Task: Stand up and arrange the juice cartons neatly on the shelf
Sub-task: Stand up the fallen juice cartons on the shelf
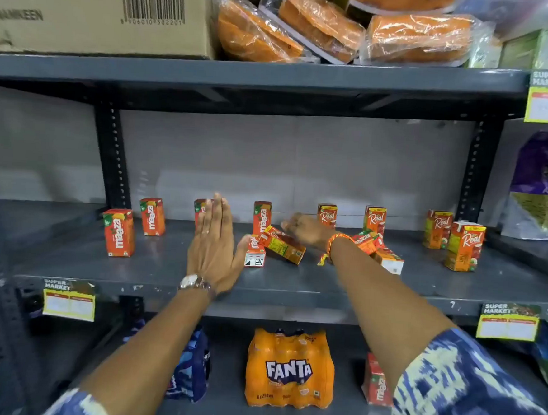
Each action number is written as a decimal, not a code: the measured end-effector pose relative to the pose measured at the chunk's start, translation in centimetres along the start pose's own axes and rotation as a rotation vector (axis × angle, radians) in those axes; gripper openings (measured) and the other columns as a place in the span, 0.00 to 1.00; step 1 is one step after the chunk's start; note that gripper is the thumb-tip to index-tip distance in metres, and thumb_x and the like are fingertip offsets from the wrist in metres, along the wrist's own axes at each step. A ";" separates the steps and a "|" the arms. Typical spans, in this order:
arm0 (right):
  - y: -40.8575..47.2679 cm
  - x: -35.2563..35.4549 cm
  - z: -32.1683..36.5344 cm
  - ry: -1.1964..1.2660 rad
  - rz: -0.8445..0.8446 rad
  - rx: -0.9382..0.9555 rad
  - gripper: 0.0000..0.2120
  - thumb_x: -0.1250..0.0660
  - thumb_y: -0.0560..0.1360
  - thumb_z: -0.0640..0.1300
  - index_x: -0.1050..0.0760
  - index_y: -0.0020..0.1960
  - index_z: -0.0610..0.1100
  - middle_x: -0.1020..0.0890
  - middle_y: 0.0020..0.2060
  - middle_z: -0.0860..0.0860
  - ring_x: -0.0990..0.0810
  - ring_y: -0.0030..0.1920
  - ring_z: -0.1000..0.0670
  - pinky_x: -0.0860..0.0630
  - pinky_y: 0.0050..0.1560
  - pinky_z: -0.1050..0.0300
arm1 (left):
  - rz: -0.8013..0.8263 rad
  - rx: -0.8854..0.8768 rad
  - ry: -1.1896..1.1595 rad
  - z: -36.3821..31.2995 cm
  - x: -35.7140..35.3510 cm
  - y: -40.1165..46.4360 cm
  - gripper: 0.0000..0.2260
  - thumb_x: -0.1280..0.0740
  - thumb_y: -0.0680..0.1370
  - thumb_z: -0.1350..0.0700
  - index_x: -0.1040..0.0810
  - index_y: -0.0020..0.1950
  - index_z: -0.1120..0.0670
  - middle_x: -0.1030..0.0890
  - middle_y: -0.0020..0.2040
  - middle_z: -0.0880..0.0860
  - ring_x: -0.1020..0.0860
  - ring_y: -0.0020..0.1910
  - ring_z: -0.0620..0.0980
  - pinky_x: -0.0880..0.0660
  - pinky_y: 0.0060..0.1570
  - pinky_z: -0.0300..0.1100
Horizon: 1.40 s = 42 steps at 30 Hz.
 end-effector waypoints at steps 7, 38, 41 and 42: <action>1.2 -2.5 0.1 -0.097 0.229 -0.080 0.19 0.41 0.82 0.47 0.26 0.65 0.34 0.22 0.63 0.36 0.23 0.65 0.38 0.27 0.68 0.40 | 0.148 0.018 0.009 1.4 -2.9 -6.1 0.38 0.65 0.79 0.35 0.61 0.82 0.58 0.59 0.83 0.56 0.57 0.83 0.52 0.61 0.80 0.43; -11.3 9.2 -8.7 0.757 -0.629 -0.017 0.21 0.26 0.74 0.40 0.25 0.65 0.37 0.17 0.58 0.40 0.18 0.59 0.42 0.18 0.57 0.43 | 0.052 0.119 0.011 -0.5 -2.0 -9.0 0.27 0.48 0.82 0.44 0.20 0.66 0.59 0.19 0.65 0.59 0.21 0.65 0.60 0.31 0.68 0.57; -12.5 12.7 -12.5 0.723 -0.799 -0.094 0.21 0.27 0.74 0.41 0.25 0.65 0.37 0.17 0.58 0.41 0.17 0.58 0.43 0.19 0.59 0.44 | 0.026 0.131 -0.004 -0.6 -2.1 -9.0 0.26 0.47 0.82 0.45 0.19 0.65 0.60 0.18 0.65 0.59 0.21 0.65 0.61 0.31 0.68 0.57; -12.8 13.5 -13.8 0.700 -0.843 -0.120 0.21 0.27 0.74 0.41 0.24 0.65 0.37 0.17 0.58 0.42 0.17 0.58 0.44 0.19 0.59 0.45 | 0.014 0.133 -0.010 -0.6 -2.1 -9.1 0.26 0.47 0.82 0.45 0.19 0.64 0.60 0.18 0.64 0.59 0.20 0.64 0.61 0.31 0.68 0.57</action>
Point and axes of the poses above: each hand's wrist, its own y-axis towards the middle knuckle, its own x-axis out of the back of the hand, z = x × y, the point moved 7 cm from there along y, towards the middle knuckle
